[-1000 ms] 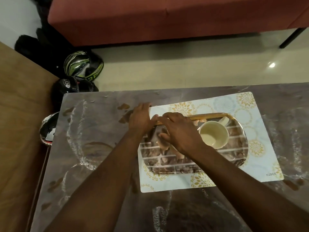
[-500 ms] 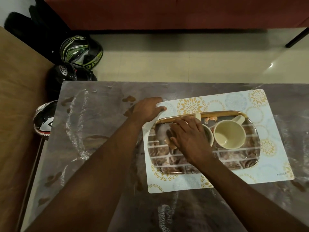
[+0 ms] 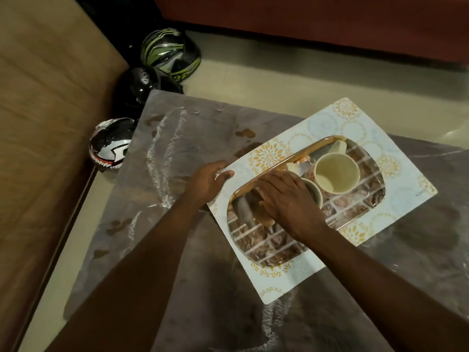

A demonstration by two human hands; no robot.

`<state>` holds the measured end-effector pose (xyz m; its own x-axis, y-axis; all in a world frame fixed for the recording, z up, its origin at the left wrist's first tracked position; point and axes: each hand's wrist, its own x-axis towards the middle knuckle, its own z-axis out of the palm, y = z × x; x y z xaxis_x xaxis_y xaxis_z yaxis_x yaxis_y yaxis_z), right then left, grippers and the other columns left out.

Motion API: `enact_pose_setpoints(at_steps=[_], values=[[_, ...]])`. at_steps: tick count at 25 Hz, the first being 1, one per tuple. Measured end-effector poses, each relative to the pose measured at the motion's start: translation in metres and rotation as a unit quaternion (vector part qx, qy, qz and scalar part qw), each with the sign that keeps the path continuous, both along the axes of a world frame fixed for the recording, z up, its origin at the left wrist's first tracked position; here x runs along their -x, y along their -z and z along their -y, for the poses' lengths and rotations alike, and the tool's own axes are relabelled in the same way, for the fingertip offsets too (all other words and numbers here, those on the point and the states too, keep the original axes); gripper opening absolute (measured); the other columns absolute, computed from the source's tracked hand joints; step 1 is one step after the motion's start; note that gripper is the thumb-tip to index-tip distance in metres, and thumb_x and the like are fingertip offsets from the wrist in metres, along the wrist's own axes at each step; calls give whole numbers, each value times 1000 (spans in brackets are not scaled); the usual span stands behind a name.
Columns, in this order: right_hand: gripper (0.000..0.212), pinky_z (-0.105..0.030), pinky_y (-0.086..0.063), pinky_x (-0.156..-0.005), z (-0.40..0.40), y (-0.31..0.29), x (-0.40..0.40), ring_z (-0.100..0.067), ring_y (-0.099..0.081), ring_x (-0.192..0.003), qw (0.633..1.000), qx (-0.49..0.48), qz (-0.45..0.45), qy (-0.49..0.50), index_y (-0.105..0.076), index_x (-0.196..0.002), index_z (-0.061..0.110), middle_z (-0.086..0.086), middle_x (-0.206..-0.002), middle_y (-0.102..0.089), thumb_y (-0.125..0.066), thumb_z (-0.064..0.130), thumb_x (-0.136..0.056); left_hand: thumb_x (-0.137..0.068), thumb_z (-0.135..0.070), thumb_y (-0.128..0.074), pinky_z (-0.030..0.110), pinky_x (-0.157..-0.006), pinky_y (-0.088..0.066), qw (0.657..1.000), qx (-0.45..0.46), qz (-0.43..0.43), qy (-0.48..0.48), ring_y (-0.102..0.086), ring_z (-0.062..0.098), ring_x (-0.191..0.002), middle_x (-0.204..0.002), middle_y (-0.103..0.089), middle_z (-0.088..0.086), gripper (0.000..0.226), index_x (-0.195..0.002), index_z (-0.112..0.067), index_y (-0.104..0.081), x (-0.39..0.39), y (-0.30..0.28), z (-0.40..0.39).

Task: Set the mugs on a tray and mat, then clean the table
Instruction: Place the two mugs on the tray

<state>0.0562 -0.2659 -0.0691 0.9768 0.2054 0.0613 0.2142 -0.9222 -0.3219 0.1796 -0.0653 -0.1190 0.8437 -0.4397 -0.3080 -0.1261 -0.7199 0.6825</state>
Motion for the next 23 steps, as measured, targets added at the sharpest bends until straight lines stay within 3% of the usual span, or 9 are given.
enact_pose_setpoints(at_steps=[4, 7, 10, 17, 23], values=[[37, -37, -26, -102, -54, 5, -20, -28, -55, -115, 995, -5, 28, -91, -61, -119, 9, -10, -121, -63, -46, 28, -91, -88, -51, -53, 38, -88, -53, 993, 12, 9, -117, -69, 18, -99, -109, -75, -3, 42, -115, -24, -70, 22, 2, -75], [38, -37, -26, -103, -95, 9, -32, -28, -54, -117, 989, -13, 44, -139, -59, -121, 9, -9, -123, -62, -66, 21, -86, -87, -55, -50, 40, -83, -54, 987, -27, 38, -157, -69, 22, -96, -106, -75, 0, 45, -114, -25, -70, 31, -1, -121], [44, -36, -24, -104, -138, 10, -44, -26, -53, -117, 983, -6, 56, -176, -59, -122, 10, -8, -123, -62, -72, 20, -81, -86, -57, -48, 40, -79, -54, 975, -50, 51, -208, -69, 26, -91, -101, -76, 3, 47, -109, -22, -70, 39, -1, -167], [42, -38, -26, -102, -230, 13, -58, -30, -55, -116, 962, -29, 81, -258, -61, -122, 8, -9, -120, -64, -71, 18, -82, -89, -55, -47, 35, -75, -50, 953, -65, 67, -289, -68, 29, -88, -99, -75, 3, 45, -105, -18, -68, 78, -10, -256], [43, -39, -29, -103, -267, 12, -50, -28, -55, -115, 955, -29, 77, -286, -60, -121, 9, -9, -120, -63, -72, 18, -81, -97, -42, -54, 30, -73, -43, 939, -83, 54, -330, -67, 29, -90, -100, -74, 4, 31, -104, -15, -67, 103, -10, -288]])
